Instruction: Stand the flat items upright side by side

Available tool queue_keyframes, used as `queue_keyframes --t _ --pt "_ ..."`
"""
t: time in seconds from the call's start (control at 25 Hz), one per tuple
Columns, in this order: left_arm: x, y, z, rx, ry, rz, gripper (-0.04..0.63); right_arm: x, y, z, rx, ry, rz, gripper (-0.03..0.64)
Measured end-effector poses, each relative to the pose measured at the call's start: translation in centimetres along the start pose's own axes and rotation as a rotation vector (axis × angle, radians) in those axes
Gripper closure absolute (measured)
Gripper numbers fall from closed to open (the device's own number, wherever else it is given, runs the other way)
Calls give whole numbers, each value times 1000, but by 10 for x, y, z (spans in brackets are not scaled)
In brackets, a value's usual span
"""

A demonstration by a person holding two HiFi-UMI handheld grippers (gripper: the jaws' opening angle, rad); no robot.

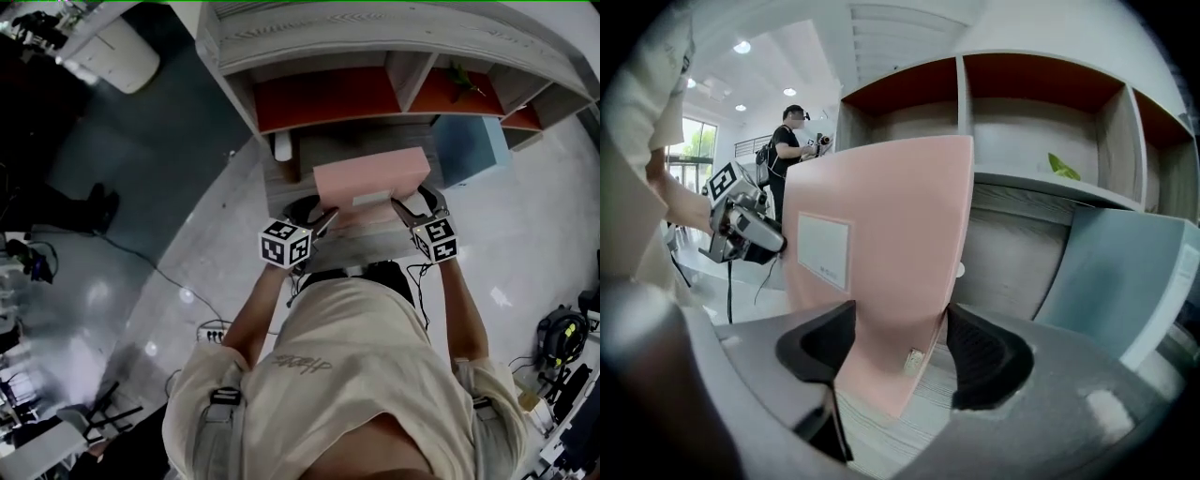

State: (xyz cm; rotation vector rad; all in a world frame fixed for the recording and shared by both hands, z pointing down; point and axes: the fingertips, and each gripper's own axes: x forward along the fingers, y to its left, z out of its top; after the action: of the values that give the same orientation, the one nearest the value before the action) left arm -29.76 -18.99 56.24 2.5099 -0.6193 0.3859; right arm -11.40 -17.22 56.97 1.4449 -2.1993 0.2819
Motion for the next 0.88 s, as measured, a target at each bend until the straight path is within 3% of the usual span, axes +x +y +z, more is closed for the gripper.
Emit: queue_keyframes --t 0.24,0.36,0.68,0.88 --pt "-2 -9 -9 102 7 10 330 -9 2 -11 25 -12 -23 311" --pt "1 -3 -13 173 25 27 241 -9 2 -16 86 -23 -20 311" --pt "19 -15 -16 349 75 -139 145 -22 5 -31 113 16 -50 313" --pt "35 -11 -30 423 139 -181 166 -40 6 -52 266 18 -90 314"
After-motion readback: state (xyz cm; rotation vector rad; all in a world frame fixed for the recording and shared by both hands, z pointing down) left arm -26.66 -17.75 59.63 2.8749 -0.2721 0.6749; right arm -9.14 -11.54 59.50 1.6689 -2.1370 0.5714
